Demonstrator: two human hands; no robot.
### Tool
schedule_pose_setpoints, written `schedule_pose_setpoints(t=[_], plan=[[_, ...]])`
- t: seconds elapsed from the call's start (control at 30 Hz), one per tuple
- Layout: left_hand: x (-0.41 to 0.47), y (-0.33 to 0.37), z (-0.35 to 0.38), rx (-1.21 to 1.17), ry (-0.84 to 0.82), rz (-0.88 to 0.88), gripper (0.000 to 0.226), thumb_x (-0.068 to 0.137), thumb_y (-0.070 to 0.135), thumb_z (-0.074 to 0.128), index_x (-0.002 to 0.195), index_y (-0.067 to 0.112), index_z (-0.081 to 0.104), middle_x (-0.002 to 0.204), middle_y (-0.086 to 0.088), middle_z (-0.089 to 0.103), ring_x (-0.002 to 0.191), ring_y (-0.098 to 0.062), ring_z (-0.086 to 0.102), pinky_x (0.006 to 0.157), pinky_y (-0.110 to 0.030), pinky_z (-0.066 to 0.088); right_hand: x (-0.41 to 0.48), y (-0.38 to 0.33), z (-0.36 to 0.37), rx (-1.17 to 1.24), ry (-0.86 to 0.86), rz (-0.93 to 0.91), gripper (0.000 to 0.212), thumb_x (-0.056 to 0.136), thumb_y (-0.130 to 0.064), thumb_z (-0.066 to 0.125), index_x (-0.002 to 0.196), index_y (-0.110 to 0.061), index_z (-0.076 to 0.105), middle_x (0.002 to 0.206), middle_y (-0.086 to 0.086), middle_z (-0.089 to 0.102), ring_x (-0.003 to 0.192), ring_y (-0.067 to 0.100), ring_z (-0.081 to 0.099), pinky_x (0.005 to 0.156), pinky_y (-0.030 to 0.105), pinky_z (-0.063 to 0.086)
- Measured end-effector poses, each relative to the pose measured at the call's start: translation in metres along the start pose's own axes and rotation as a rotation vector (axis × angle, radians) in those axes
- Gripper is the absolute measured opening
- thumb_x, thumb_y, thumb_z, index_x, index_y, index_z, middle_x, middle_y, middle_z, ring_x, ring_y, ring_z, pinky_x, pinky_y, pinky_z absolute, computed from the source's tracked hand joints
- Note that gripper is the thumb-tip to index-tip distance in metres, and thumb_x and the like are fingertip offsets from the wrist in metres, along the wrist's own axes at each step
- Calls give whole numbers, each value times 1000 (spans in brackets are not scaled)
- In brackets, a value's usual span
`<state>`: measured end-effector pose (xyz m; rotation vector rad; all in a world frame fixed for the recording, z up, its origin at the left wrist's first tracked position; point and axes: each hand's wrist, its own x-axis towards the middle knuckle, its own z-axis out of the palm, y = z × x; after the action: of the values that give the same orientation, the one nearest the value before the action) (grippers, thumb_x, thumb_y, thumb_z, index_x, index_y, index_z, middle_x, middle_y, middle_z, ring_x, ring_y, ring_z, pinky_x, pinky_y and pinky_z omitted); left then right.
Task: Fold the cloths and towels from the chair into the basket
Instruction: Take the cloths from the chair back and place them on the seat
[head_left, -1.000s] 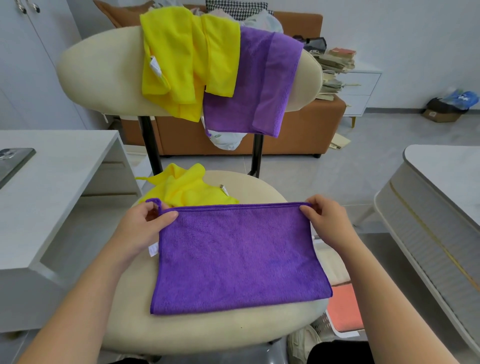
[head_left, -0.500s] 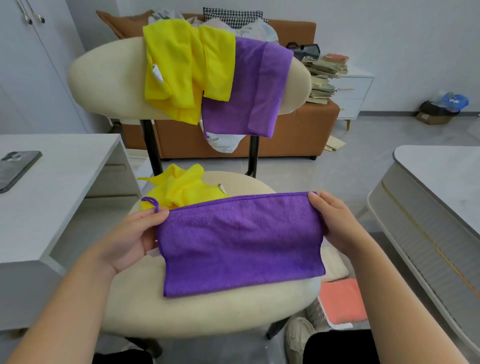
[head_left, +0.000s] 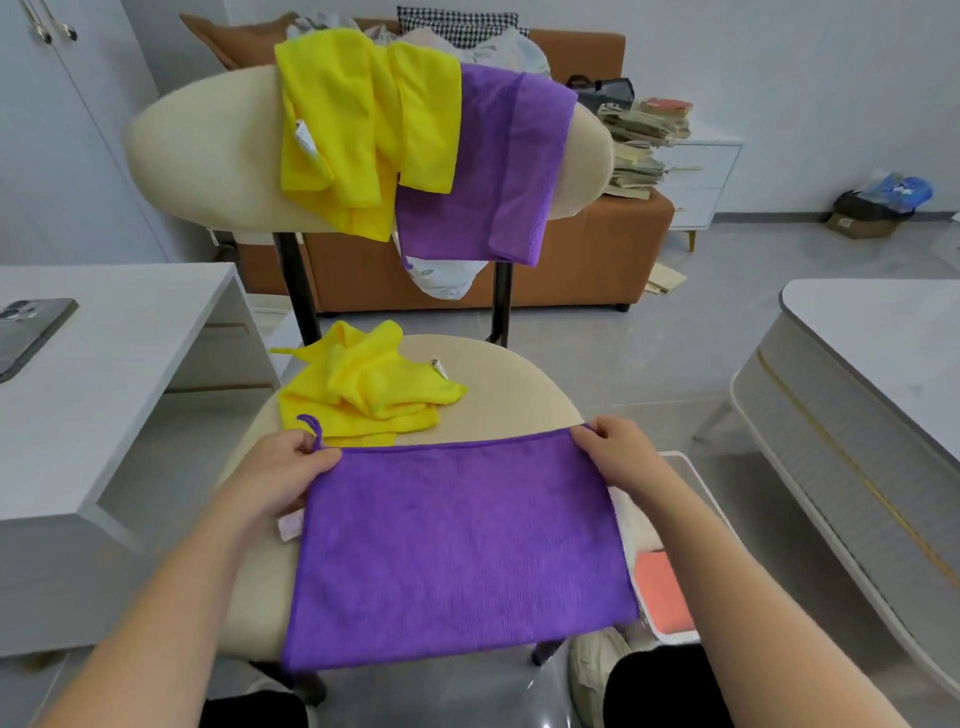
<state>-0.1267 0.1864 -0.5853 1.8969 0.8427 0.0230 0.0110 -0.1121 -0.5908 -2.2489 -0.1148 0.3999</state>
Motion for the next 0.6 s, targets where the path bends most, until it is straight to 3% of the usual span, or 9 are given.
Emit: schedule_pose_setpoints(t=[0.1, 0.17, 0.27, 0.37, 0.43, 0.53, 0.6], plan=[[19, -10, 9, 322, 279, 125, 16, 82, 22, 65, 73, 14, 55, 74, -11, 61, 78, -33, 60, 67, -37, 46, 11, -2, 17, -201, 151, -80, 21, 96, -28, 46, 81, -15, 52, 76, -1, 53, 81, 24, 53, 65, 29, 34], [16, -8, 15, 360, 376, 167, 10, 84, 23, 61, 87, 19, 52, 85, -10, 62, 85, -35, 59, 69, -38, 47, 14, -3, 25, -274, 206, -91, 20, 97, -32, 44, 92, -17, 55, 85, -1, 56, 87, 26, 55, 68, 30, 35], [9, -4, 25, 522, 488, 248, 23, 88, 18, 58, 106, 12, 47, 96, -13, 58, 90, -39, 57, 66, -40, 42, 20, -2, 32, -339, 268, -130, 22, 98, -31, 42, 102, -16, 56, 103, 3, 61, 95, 27, 56, 70, 32, 37], [5, 1, 27, 642, 648, 463, 17, 87, 23, 63, 90, 7, 56, 90, -16, 54, 83, -38, 54, 60, -42, 40, 22, -8, 30, -240, 329, -233, 29, 99, -21, 39, 119, -8, 55, 121, 10, 55, 108, 27, 52, 84, 34, 39], [3, 5, 25, 694, 708, 609, 31, 94, 27, 53, 72, 6, 59, 76, -15, 55, 72, -36, 52, 58, -39, 36, 16, -16, 31, -249, 349, -352, 34, 100, -17, 37, 127, -4, 52, 129, 12, 52, 115, 27, 50, 90, 31, 37], [-9, 10, 39, 611, 536, 800, 46, 94, 36, 35, 71, 9, 64, 74, -11, 62, 74, -34, 58, 65, -40, 42, -6, -25, 49, -337, 174, -490, 44, 100, -23, 38, 140, -5, 40, 149, 10, 37, 138, 25, 31, 110, 32, 22], [-19, 7, 55, 650, 240, 739, 64, 88, 53, 22, 109, 13, 67, 115, -9, 65, 110, -30, 57, 94, -43, 41, -18, -23, 67, -515, -23, -488, 61, 99, -48, 26, 150, -17, 19, 159, 0, 11, 147, 21, 4, 117, 41, 5]])
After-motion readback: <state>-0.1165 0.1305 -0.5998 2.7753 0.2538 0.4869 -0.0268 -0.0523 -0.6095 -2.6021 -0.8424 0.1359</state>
